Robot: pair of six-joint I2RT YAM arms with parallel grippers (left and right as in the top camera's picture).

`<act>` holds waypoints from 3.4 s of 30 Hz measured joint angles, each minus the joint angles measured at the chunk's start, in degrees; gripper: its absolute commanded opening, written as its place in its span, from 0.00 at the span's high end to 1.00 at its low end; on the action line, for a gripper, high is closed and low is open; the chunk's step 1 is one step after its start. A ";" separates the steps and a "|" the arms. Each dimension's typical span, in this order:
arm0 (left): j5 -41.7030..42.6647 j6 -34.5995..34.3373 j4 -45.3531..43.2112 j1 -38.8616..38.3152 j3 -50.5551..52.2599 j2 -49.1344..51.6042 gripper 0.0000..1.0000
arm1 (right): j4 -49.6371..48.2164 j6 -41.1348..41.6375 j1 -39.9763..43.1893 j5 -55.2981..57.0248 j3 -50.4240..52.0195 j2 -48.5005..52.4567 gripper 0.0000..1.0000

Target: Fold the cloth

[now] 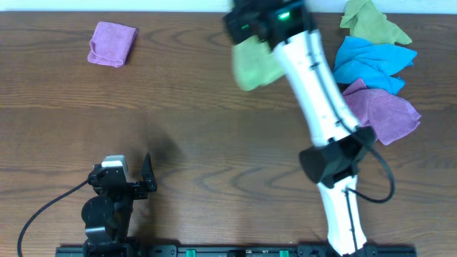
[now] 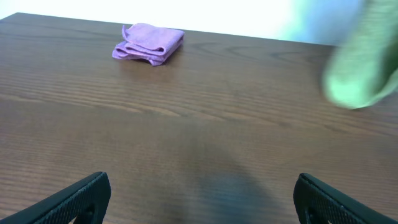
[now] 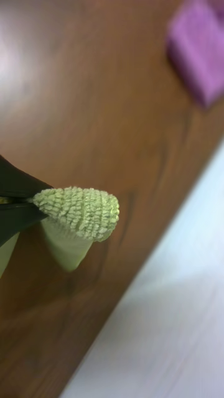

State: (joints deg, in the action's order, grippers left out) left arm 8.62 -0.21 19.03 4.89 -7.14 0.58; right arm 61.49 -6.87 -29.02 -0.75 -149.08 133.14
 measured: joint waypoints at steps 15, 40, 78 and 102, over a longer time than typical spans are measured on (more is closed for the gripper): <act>0.00 0.00 0.00 0.00 0.00 0.00 0.05 | 11.39 8.61 14.58 -0.72 0.04 1.33 0.01; 0.00 0.00 0.00 0.00 0.00 0.00 0.05 | 5.70 -5.95 0.44 -7.26 1.31 17.35 0.23; 0.00 0.00 0.00 0.00 0.00 0.00 0.04 | 6.78 -7.26 1.57 -5.84 2.19 21.27 0.55; 0.00 0.00 0.00 0.00 0.00 0.00 0.05 | 6.40 -3.41 1.79 -5.60 2.56 12.98 0.99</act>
State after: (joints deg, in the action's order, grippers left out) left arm 8.62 -0.21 19.03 4.89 -7.14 0.58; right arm 67.90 -10.28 -27.22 -6.35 -146.52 146.12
